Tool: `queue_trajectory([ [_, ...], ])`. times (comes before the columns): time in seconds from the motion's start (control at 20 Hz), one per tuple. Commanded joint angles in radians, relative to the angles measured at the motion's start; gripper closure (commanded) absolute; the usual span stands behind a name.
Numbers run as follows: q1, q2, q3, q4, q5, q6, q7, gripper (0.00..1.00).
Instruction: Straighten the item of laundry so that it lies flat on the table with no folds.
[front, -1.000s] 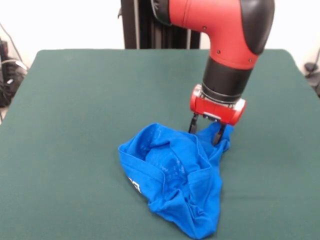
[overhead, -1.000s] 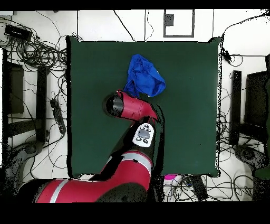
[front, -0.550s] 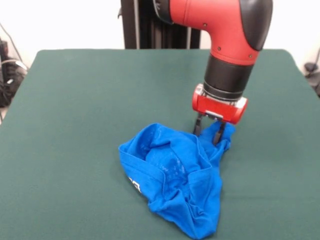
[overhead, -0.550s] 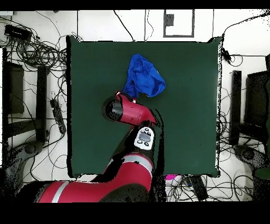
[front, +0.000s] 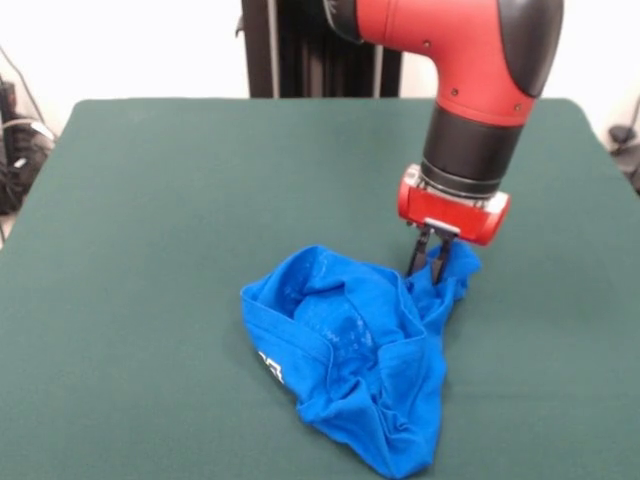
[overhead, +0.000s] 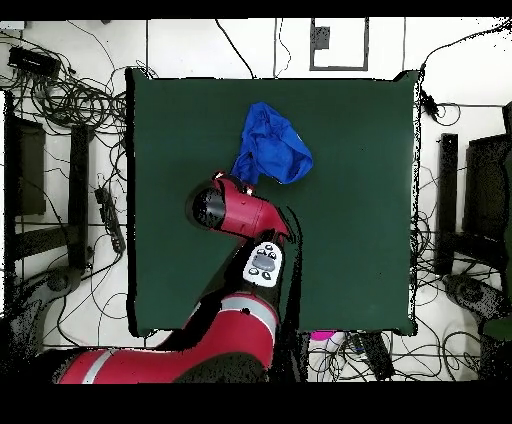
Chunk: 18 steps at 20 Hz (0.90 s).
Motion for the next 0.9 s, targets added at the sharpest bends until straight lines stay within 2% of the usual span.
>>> queue_trajectory([
  [0.05, 0.073, 0.094, 0.033, 0.044, 0.088, 0.04, 0.296, 1.0],
  [0.15, 0.107, 0.098, -0.017, 0.029, 0.094, 0.045, 0.296, 1.0],
  [0.2, 0.142, 0.103, -0.076, 0.013, 0.098, 0.053, 0.299, 1.0],
  [0.3, 0.226, 0.097, -0.221, -0.024, 0.101, 0.147, 0.317, 1.0],
  [0.4, 0.326, 0.088, -0.445, -0.079, 0.072, 0.307, 0.323, 1.0],
  [0.45, 0.355, 0.089, -0.53, -0.111, 0.055, 0.375, 0.313, 1.0],
  [0.55, 0.386, 0.096, -0.639, -0.157, 0.027, 0.465, 0.292, 1.0],
  [0.65, 0.389, 0.086, -0.665, -0.178, 0.009, 0.534, 0.282, 1.0],
  [0.9, 0.385, 0.084, -0.695, -0.206, -0.01, 0.583, 0.273, 1.0],
])
